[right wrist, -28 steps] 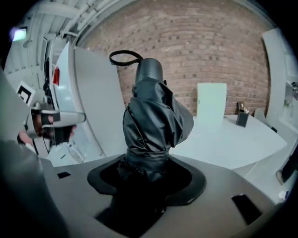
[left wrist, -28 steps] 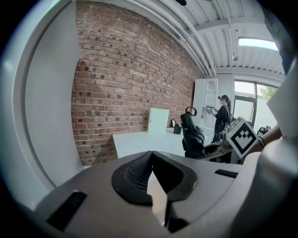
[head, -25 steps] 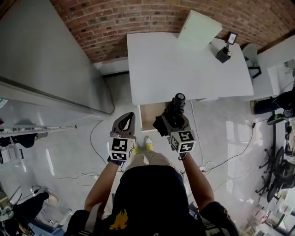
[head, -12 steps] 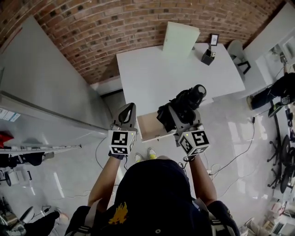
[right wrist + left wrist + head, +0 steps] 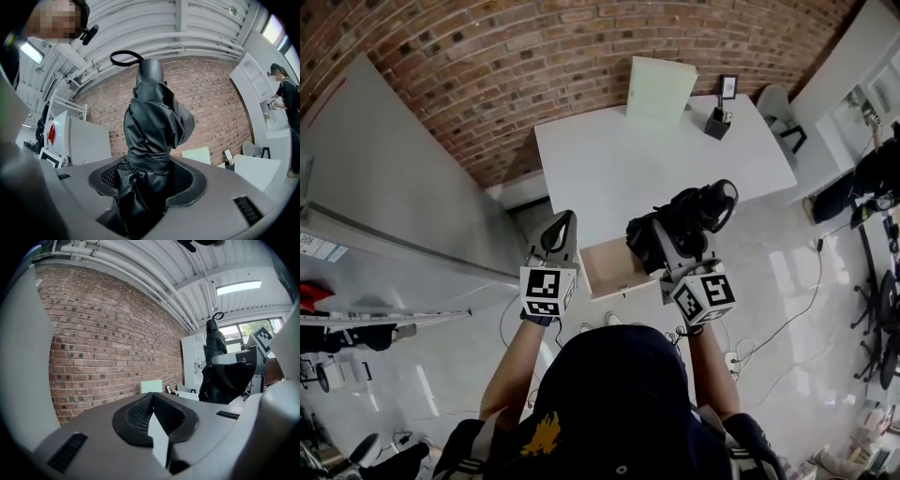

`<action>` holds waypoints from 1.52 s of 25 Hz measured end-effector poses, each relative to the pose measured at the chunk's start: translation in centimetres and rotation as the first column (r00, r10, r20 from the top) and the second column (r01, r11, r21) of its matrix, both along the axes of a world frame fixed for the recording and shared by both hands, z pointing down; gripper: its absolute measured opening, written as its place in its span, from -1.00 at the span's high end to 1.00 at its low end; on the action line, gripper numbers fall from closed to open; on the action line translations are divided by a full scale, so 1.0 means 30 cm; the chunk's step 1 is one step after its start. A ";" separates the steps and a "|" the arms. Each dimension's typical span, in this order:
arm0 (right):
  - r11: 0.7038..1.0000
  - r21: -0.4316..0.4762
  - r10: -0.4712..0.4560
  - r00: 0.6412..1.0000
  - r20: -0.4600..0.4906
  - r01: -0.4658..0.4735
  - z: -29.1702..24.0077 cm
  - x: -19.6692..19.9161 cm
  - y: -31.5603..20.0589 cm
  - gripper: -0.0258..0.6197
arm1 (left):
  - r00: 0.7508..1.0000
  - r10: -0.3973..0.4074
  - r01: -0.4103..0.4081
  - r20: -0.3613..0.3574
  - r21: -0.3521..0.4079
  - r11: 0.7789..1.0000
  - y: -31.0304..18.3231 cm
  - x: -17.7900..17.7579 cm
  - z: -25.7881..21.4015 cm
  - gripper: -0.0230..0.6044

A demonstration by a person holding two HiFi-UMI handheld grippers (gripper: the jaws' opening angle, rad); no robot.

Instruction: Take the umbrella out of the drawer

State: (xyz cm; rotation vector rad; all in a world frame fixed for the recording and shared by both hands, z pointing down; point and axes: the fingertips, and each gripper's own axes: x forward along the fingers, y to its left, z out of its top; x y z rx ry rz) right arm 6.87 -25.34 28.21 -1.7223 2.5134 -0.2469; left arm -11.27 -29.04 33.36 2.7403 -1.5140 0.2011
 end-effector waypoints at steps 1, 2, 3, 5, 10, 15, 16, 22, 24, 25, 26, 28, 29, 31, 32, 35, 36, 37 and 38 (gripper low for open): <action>1.000 0.003 0.004 1.000 0.003 -0.004 -0.004 0.005 0.000 0.09 | 1.000 0.002 -0.002 0.002 0.002 1.000 -0.001 0.002 -0.003 0.87; 1.000 0.005 0.007 1.000 0.005 -0.007 -0.008 0.009 0.000 0.09 | 1.000 0.005 -0.005 0.002 0.004 1.000 -0.001 0.004 -0.006 0.87; 1.000 0.006 0.009 1.000 0.007 -0.009 -0.012 0.012 0.001 0.09 | 1.000 0.006 -0.006 0.002 0.006 1.000 0.000 0.006 -0.009 0.87; 1.000 0.010 0.013 1.000 0.011 -0.013 -0.022 0.015 0.005 0.09 | 1.000 0.009 -0.009 0.001 0.008 1.000 0.000 0.007 -0.013 0.87; 1.000 0.022 0.018 1.000 0.002 -0.018 -0.036 0.009 0.014 0.09 | 1.000 0.014 -0.014 -0.001 0.010 1.000 0.000 0.003 -0.016 0.87; 1.000 0.012 0.021 1.000 -0.009 -0.020 -0.030 -0.001 0.017 0.09 | 1.000 0.022 -0.022 -0.004 0.011 1.000 0.002 0.002 -0.018 0.87; 1.000 0.010 0.020 1.000 -0.012 -0.020 -0.028 -0.003 0.019 0.09 | 1.000 0.023 -0.023 -0.006 0.010 1.000 0.003 0.000 -0.018 0.87; 1.000 0.008 0.028 0.999 -0.024 -0.028 -0.023 -0.014 0.033 0.09 | 1.000 0.029 -0.029 -0.007 0.008 1.000 0.011 -0.014 -0.014 0.87; 0.999 0.007 0.032 0.999 -0.026 -0.032 -0.022 -0.017 0.036 0.09 | 1.000 0.031 -0.030 -0.007 0.009 0.999 0.013 -0.018 -0.014 0.87; 0.999 0.007 0.033 0.999 -0.028 -0.033 -0.022 -0.017 0.038 0.09 | 0.999 0.031 -0.031 -0.007 0.009 0.999 0.013 -0.019 -0.015 0.87; 0.999 0.006 0.034 0.999 -0.031 -0.034 -0.022 -0.018 0.039 0.09 | 0.999 0.031 -0.031 -0.008 0.010 0.999 0.012 -0.021 -0.018 0.87; 0.999 0.004 0.036 0.999 -0.035 -0.036 -0.022 -0.020 0.043 0.08 | 0.999 0.032 -0.032 -0.008 0.012 0.999 0.012 -0.024 -0.021 0.87; 0.999 0.002 0.037 0.999 -0.038 -0.037 -0.021 -0.022 0.046 0.09 | 0.999 0.032 -0.032 -0.008 0.011 0.999 0.014 -0.027 -0.021 0.87; 0.999 -0.003 0.039 0.998 -0.046 -0.039 -0.014 -0.027 0.054 0.08 | 0.999 0.033 -0.032 -0.008 0.007 0.999 0.019 -0.032 -0.016 0.87; 0.999 -0.006 0.039 0.998 -0.051 -0.039 -0.009 -0.029 0.059 0.08 | 0.999 0.033 -0.033 -0.008 0.005 0.999 0.022 -0.034 -0.012 0.87; 0.999 -0.014 0.038 0.997 -0.060 -0.039 0.000 -0.034 0.061 0.08 | 0.999 0.032 -0.032 -0.008 -0.001 0.999 0.024 -0.042 0.000 0.87; 0.999 -0.016 0.038 0.997 -0.061 -0.039 0.003 -0.035 0.059 0.08 | 0.999 0.032 -0.032 -0.007 -0.003 0.999 0.023 -0.045 0.005 0.87; 0.999 -0.018 0.039 0.997 -0.061 -0.040 0.007 -0.036 0.057 0.09 | 1.000 0.031 -0.031 -0.007 -0.005 1.000 0.022 -0.048 0.010 0.87; 0.999 -0.020 0.040 0.997 -0.061 -0.041 0.011 -0.037 0.055 0.08 | 1.000 0.030 -0.030 -0.007 -0.007 1.000 0.021 -0.051 0.015 0.87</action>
